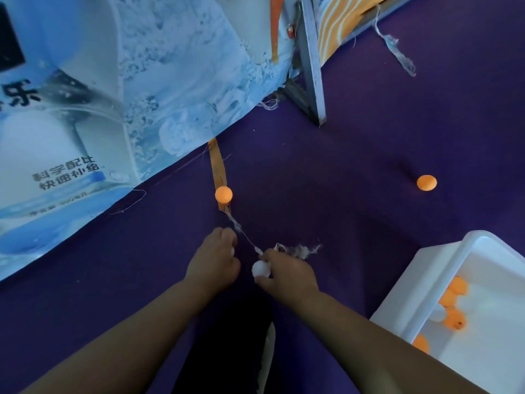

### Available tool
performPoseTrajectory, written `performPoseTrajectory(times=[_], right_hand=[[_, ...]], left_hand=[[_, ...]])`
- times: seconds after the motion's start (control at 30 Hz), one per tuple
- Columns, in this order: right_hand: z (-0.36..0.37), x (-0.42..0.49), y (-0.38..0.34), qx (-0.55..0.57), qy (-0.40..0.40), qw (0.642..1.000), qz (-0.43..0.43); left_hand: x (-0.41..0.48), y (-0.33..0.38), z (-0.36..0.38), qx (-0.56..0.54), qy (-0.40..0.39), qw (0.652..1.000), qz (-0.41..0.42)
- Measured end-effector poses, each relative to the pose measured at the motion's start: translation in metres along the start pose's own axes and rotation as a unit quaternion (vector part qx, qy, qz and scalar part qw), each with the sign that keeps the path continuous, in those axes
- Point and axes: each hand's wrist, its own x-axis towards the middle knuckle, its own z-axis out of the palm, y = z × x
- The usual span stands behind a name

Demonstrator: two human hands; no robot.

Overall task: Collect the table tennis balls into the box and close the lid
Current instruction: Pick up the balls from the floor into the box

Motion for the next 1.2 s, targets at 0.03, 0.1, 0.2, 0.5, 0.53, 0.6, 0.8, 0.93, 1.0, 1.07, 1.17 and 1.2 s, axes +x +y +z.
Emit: performPoseTrajectory(times=[0.03,0.1,0.2,0.5,0.53,0.6,0.8,0.93,1.0,1.07,1.17,1.2], right_hand=[[-0.002,-0.001,0.002,0.027,0.013,0.999,0.014],[-0.011,-0.004,0.006,0.07,0.052,0.996,0.038],[-0.031,-0.013,0.014,0.112,0.112,0.986,0.061],[-0.105,-0.082,0.078,0.333,0.38,0.847,0.168],[-0.112,-0.095,0.09,0.33,0.416,0.826,0.19],[-0.123,-0.123,0.112,0.32,0.472,0.79,0.224],[-0.128,-0.189,0.164,0.301,0.472,0.771,0.302],[-0.119,-0.211,0.191,0.313,0.487,0.745,0.331],[-0.116,-0.22,0.2,0.294,0.501,0.733,0.353],[-0.109,-0.227,0.207,0.26,0.505,0.729,0.382],[-0.098,-0.234,0.214,0.249,0.449,0.727,0.455],[-0.095,-0.236,0.216,0.264,0.408,0.73,0.48]], left_hand=[[0.006,0.002,-0.008,-0.015,0.043,0.999,-0.027],[0.022,0.004,-0.024,-0.031,0.118,0.99,-0.068],[0.048,0.009,-0.04,-0.003,0.176,0.982,-0.07],[0.074,0.041,-0.023,0.085,0.109,0.989,-0.05],[0.072,0.061,-0.018,0.068,0.122,0.99,-0.013],[0.062,0.114,-0.005,0.026,0.095,0.992,0.08],[0.002,0.259,0.043,-0.087,-0.047,0.928,0.36],[-0.027,0.298,0.077,-0.124,-0.159,0.884,0.423],[-0.033,0.301,0.091,-0.121,-0.188,0.876,0.427],[-0.037,0.298,0.101,-0.116,-0.191,0.875,0.429],[-0.042,0.297,0.104,-0.089,-0.171,0.879,0.435],[-0.045,0.298,0.104,-0.077,-0.17,0.881,0.435]])
